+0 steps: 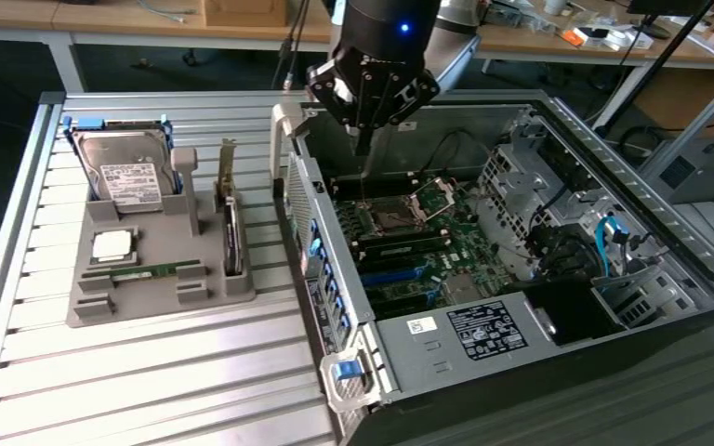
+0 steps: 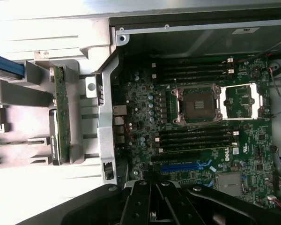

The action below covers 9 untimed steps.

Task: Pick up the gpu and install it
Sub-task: 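Reach for the gpu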

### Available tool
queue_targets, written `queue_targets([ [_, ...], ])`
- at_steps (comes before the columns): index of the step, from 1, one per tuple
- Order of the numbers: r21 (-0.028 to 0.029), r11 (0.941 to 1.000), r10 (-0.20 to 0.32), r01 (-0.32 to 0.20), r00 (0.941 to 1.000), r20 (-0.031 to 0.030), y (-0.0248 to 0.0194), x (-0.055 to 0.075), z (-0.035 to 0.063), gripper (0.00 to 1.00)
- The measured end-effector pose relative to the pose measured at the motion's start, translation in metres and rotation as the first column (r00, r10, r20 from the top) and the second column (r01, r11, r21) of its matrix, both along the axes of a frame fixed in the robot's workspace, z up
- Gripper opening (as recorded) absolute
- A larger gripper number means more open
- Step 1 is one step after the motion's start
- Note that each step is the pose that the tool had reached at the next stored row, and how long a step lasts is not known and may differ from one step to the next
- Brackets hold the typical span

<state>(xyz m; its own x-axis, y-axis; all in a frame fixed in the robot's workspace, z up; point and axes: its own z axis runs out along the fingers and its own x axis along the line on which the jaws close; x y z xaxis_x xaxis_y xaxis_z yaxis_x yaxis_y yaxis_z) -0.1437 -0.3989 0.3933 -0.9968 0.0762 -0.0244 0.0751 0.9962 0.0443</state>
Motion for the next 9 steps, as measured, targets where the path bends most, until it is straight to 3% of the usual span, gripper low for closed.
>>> queue_targets([
  [9, 0.0001, 1.0, 0.0, 0.0, 1.0, 0.0, 0.0, -0.0045, 0.0, 0.11],
])
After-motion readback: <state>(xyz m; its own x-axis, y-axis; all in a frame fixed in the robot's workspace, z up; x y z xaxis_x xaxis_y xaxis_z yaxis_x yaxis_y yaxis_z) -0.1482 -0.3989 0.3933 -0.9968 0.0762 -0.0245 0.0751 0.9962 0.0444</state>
